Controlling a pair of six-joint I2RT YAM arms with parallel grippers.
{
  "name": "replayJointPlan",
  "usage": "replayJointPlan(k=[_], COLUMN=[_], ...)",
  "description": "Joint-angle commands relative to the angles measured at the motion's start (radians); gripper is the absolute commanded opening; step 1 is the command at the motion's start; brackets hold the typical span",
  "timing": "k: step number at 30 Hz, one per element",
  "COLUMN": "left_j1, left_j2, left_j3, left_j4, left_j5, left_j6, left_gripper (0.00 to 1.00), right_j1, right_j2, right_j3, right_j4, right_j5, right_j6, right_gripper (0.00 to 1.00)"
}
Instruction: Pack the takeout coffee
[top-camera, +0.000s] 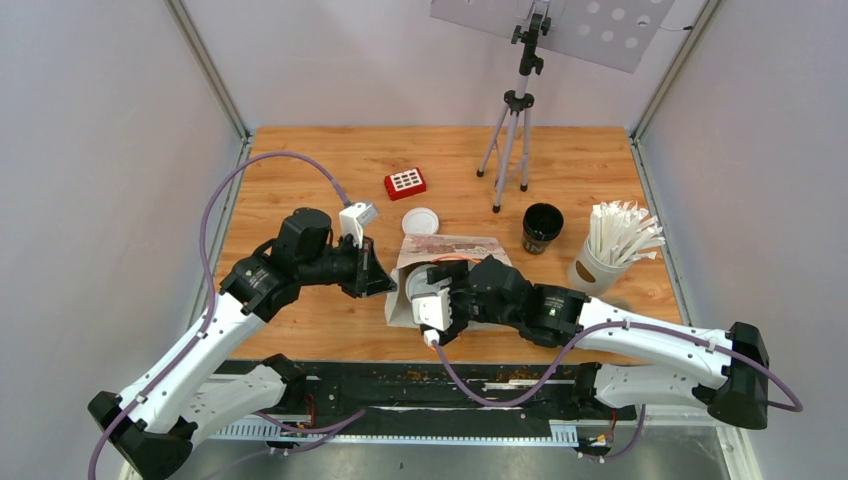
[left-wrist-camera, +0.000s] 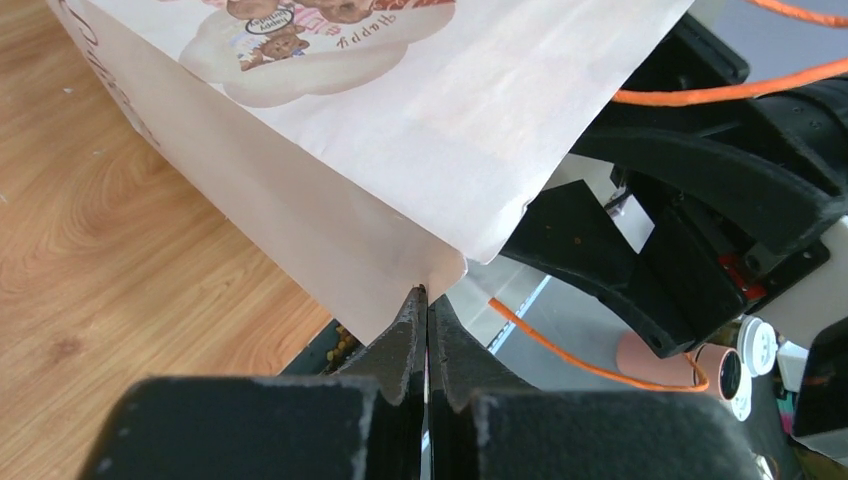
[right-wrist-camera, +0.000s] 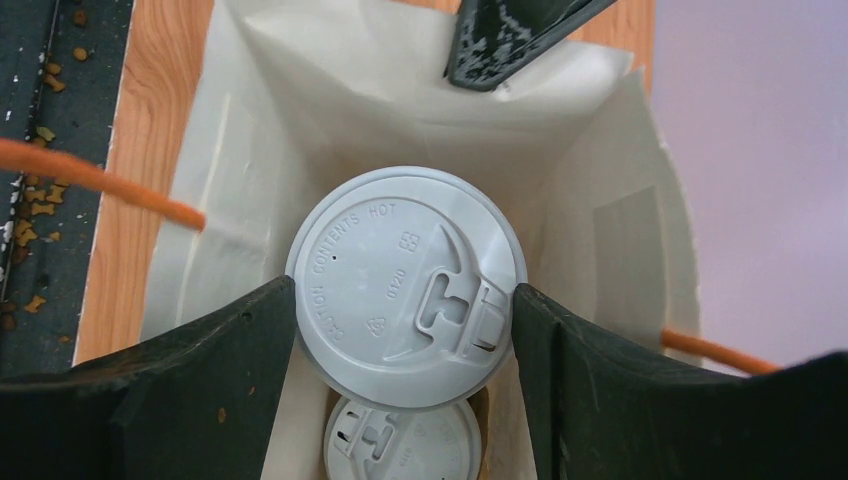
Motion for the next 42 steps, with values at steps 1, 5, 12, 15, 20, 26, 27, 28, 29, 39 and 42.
replayJointPlan(k=[1, 5, 12, 15, 20, 26, 27, 28, 29, 39, 42], left_j1=[0.003, 0.004, 0.003, 0.003, 0.003, 0.003, 0.004, 0.003, 0.004, 0.004, 0.003], left_j2=[-0.009, -0.009, -0.004, -0.003, 0.006, -0.002, -0.006, -0.009, -0.011, -0.016, -0.019], left_j3=[-0.012, -0.012, -0.019, -0.005, 0.022, 0.027, 0.029, 0.029, 0.031, 0.028, 0.025], left_j4=[0.035, 0.042, 0.025, 0.011, -0.026, -0.042, -0.041, -0.042, -0.041, -0.026, -0.022], left_j5=[0.032, 0.041, 0.032, 0.022, 0.005, -0.006, -0.009, -0.011, -0.012, -0.009, -0.002], left_j6=[0.014, 0.008, 0.019, 0.023, 0.035, 0.016, 0.011, 0.006, -0.001, -0.026, -0.028], left_gripper=[0.0, 0.0, 0.0, 0.0, 0.0, 0.0, 0.0, 0.0, 0.0, 0.0, 0.0], right_j1=[0.005, 0.004, -0.01, -0.012, -0.018, -0.057, -0.058, -0.06, -0.062, -0.09, -0.091], right_j2=[0.009, 0.028, 0.062, 0.064, 0.081, 0.105, 0.111, 0.116, 0.122, 0.181, 0.19], right_j3=[-0.007, -0.026, -0.059, -0.089, -0.135, -0.143, -0.142, -0.138, -0.133, -0.118, -0.118], right_j4=[0.113, 0.145, 0.167, 0.22, 0.289, 0.345, 0.344, 0.344, 0.343, 0.356, 0.369], right_j5=[0.009, 0.04, -0.003, -0.011, -0.021, -0.023, -0.022, -0.02, -0.021, -0.049, -0.054], right_j6=[-0.064, -0.104, -0.164, -0.162, -0.189, -0.234, -0.249, -0.259, -0.268, -0.288, -0.293], right_gripper=[0.75, 0.76, 0.76, 0.76, 0.76, 0.76, 0.76, 0.76, 0.76, 0.75, 0.75])
